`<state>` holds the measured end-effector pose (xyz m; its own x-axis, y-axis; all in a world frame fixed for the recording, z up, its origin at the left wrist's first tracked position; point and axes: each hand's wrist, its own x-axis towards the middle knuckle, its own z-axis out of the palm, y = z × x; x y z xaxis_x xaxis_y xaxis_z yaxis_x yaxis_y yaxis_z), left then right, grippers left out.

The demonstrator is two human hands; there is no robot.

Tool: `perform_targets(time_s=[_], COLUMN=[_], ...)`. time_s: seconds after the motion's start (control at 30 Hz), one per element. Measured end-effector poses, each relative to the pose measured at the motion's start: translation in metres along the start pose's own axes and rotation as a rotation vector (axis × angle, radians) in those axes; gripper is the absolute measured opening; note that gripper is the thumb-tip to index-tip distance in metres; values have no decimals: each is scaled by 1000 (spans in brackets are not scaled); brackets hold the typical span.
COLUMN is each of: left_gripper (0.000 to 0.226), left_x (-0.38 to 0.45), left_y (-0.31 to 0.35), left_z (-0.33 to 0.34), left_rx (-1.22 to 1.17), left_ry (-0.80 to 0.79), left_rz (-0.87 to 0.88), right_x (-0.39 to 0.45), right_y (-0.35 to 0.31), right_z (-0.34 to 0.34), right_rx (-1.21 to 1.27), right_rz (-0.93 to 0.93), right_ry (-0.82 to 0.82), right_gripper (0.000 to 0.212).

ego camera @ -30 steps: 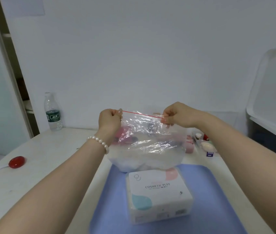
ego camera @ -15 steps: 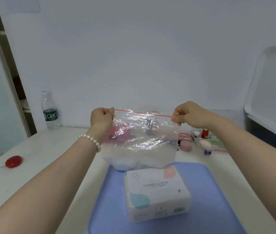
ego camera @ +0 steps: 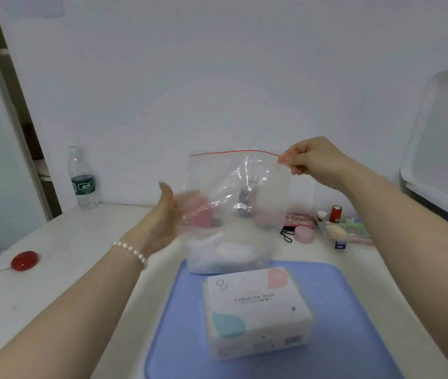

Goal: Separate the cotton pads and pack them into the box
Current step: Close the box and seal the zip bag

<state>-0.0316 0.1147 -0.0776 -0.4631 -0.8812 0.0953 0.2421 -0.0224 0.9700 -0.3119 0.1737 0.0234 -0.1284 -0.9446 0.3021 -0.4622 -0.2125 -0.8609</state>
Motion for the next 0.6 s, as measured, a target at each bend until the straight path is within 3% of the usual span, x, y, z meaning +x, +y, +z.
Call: perform_targets(time_s=[0.07,0.13,0.2,0.3,0.33,0.4,0.47,0.6], left_gripper=[37,25,8,21,24,29,36,26], left_x=[-8,-8,-5,3,4,7,9,9], left_y=[-25,-43,-52,-55,-53,-51,-48,-49], left_z=[-4,-6,-6,-2,-2,-3,-5,-6], left_rx=[228,267,197,92,57,-3,-50,-92], left_ry=[-88,17,152,216,225,215,176,330], left_rz=[23,32,-1,-70,-89,-119,-146,-242], right_x=[8,11,9,-6,-13,-21,-23,-21], right_y=[9,23,43,83,95,112,120,119], right_z=[7,18,32,57,66,79,88,91], right_rx=[161,413,586,650,636,534,511,405], right_rz=[85,223,347,401,408,389,332,234], right_ry=[89,164,144,-85,-149,-212,-148,41], right_gripper=[7,9,36,69,72,53,39,51])
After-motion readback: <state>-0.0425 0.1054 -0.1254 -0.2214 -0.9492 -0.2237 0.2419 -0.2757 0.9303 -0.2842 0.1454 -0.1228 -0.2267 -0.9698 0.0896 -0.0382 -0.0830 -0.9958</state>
